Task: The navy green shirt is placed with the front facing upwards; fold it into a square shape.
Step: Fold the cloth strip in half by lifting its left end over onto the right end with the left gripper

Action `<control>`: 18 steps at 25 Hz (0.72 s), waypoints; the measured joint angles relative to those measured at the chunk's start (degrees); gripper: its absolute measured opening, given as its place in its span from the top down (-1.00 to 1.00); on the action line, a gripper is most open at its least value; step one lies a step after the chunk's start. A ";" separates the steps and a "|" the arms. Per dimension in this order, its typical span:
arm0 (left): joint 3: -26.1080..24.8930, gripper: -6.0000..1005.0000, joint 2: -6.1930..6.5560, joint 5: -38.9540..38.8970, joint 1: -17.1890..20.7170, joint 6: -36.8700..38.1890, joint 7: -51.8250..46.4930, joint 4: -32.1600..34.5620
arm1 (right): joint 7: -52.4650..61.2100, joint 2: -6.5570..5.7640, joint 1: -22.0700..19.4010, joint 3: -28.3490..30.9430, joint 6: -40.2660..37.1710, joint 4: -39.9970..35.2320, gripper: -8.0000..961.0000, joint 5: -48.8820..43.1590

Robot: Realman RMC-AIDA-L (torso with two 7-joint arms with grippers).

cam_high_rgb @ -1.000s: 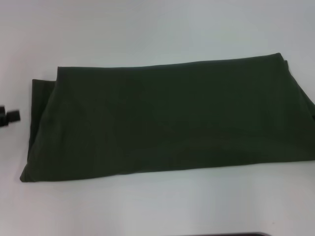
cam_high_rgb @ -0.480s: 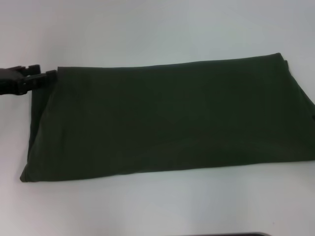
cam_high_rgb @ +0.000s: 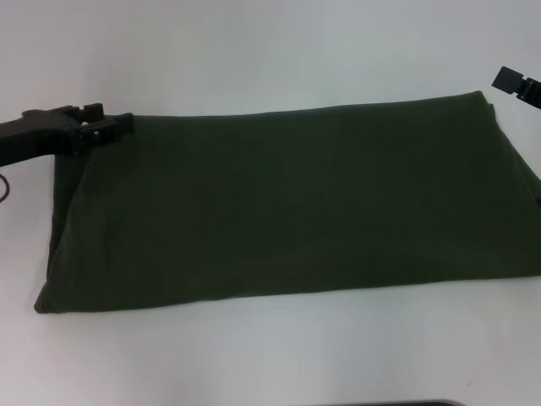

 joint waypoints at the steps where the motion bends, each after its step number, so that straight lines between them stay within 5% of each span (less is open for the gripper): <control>1: 0.01 -0.35 -0.06 -0.01 -0.02 -0.63 0.05 -0.20 | -0.26 0.01 0.05 0.01 0.05 0.19 0.62 0.02; 7: 0.06 -0.35 -0.29 -0.02 -0.35 -4.41 1.01 -2.31 | -1.20 0.53 -0.20 0.27 0.13 0.38 0.92 0.13; 18: 6.20 -0.35 -1.63 0.28 -0.65 -13.24 1.55 -3.95 | -1.63 0.92 -0.50 0.00 -0.14 0.40 0.90 0.15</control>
